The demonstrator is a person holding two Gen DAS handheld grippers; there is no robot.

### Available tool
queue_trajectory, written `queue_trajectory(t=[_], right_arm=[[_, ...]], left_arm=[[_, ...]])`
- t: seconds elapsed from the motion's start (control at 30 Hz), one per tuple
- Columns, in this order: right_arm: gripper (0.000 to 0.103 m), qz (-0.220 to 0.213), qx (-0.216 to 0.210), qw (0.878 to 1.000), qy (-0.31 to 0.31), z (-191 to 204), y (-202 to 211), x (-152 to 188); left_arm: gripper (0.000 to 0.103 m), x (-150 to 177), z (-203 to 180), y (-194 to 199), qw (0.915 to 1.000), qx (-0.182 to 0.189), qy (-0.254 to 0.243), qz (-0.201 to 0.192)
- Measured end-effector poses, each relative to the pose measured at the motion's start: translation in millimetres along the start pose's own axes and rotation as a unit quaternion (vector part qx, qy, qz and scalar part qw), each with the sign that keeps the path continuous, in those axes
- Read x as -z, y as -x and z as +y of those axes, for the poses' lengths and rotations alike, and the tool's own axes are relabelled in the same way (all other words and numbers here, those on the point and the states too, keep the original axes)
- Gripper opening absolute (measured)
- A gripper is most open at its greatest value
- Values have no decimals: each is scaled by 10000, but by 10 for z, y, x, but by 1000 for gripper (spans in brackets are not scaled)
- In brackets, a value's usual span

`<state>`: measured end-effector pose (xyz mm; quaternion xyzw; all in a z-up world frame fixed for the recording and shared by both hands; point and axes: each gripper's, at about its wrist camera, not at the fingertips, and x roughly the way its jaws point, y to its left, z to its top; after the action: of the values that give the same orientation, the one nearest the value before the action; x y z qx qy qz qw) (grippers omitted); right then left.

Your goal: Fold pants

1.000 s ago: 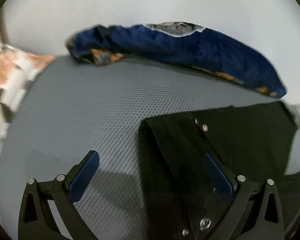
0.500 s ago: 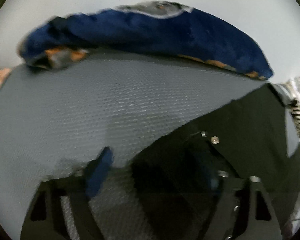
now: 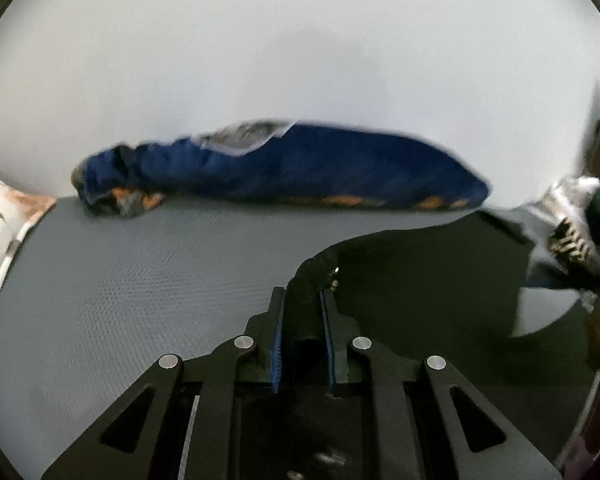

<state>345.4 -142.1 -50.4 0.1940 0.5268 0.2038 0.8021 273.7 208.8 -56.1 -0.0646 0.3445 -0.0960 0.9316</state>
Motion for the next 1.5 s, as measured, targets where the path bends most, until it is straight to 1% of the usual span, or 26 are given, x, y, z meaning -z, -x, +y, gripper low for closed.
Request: queue_trajectory(t=[0.03,0.07,0.13,0.23,0.27,0.3,0.33,0.4,0.43,0.5,0.57,0.6,0.67,0.77,0.87,0.97,1.1,1.2,1.33,1.37,1.5], right_arm=[[78,29,-91,9999,-140,-39,-27,-78],[78,35,-330,9992,-235,-82,-69,-187],[78,245,-551,9966,-559,-153,-177,-381],[78,447,-718,9906,-1074,-269,-335,-582],[76,542,-806,9871,-1273,-315,-393,-621],[68,646,-931,9824,-1486,-371,-465,-670],[63,705,-911,9806,-1589,-406,-507,-691],[44,773,-800,9773,-1802,-485,-575,-710],[40,821,-822,9754,-1876,-512,-606,-709],[21,900,-780,9742,-1915,-544,-661,-704],[10,902,-714,9737,-1968,-579,-671,-668],[8,868,-707,9740,-1971,-591,-656,-637],[7,770,-690,9756,-1935,-585,-583,-598],[6,586,-669,9790,-1835,-611,-359,-465],[6,407,-704,9809,-1769,-605,-73,-202],[6,317,-800,9788,-1859,-650,202,185],[6,262,-861,9752,-2021,-716,448,658],[6,215,-824,9741,-2097,-732,562,967],[6,286,-811,9727,-2155,-744,650,1385],[6,299,-780,9732,-2144,-730,654,1474],[6,402,-794,9689,-2307,-814,615,1759]], left_arm=[[16,42,-92,108,9999,52,-20,-103],[16,81,-143,180,9998,73,-47,-165],[16,178,-249,337,9996,125,-47,-262],[16,285,-330,461,9995,225,99,-208],[16,311,-352,494,9994,241,137,-206],[16,351,-377,534,9993,268,180,-205],[16,368,-399,558,9992,279,197,-205],[16,397,-440,604,9989,308,282,-216],[16,399,-440,614,9986,340,335,-207],[17,400,-455,633,9985,348,386,-186],[17,425,-473,653,9984,369,405,-162],[17,434,-479,660,9984,361,411,-147],[17,461,-479,688,9985,344,415,-127],[17,486,-434,761,9984,304,473,-102],[17,525,-390,833,9983,259,527,-49],[17,611,-394,949,9984,207,532,54],[18,758,-456,1093,9983,136,520,203],[18,900,-513,1197,9981,89,529,302],[18,1125,-535,1320,9967,17,670,468],[18,1165,-536,1336,9964,-4,688,495],[18,1407,-566,1348,9951,-122,651,728]])
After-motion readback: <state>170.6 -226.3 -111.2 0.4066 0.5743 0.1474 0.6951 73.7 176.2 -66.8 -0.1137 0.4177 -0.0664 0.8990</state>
